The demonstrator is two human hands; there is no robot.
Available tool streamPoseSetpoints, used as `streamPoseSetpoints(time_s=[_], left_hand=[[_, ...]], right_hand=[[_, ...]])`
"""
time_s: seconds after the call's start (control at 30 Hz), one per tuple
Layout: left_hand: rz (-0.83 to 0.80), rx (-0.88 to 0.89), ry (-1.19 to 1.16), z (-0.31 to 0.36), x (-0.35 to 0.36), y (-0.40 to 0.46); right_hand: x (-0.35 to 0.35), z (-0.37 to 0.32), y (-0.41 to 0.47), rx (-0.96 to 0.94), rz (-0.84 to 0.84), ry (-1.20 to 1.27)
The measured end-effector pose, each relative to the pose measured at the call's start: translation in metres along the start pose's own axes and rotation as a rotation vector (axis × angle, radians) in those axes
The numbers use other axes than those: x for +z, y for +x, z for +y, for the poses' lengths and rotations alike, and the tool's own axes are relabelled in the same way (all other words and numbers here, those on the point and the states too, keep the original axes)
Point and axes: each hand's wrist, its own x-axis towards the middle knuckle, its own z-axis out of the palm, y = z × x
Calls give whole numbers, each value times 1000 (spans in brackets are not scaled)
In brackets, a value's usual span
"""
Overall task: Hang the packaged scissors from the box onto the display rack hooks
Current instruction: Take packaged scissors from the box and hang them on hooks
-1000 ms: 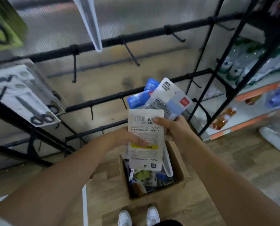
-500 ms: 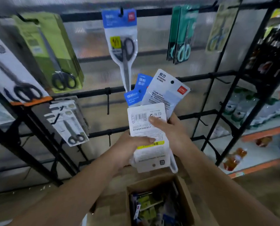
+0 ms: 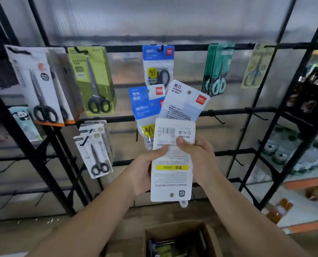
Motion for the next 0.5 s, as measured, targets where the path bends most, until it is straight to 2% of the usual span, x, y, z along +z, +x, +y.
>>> streamPoseSetpoints(time_s=[0.13, 0.3, 0.43, 0.5], left_hand=[[156, 23, 75, 1, 14, -8], [338, 173, 104, 2, 20, -12], [356, 159, 73, 2, 19, -14], [327, 153, 60, 2, 18, -14]], right_hand=[[-5, -4, 3, 22, 11, -78], [-7, -10, 3, 1, 42, -128], [-7, -6, 10, 119, 56, -140], [-10, -4, 13, 159, 7, -157]])
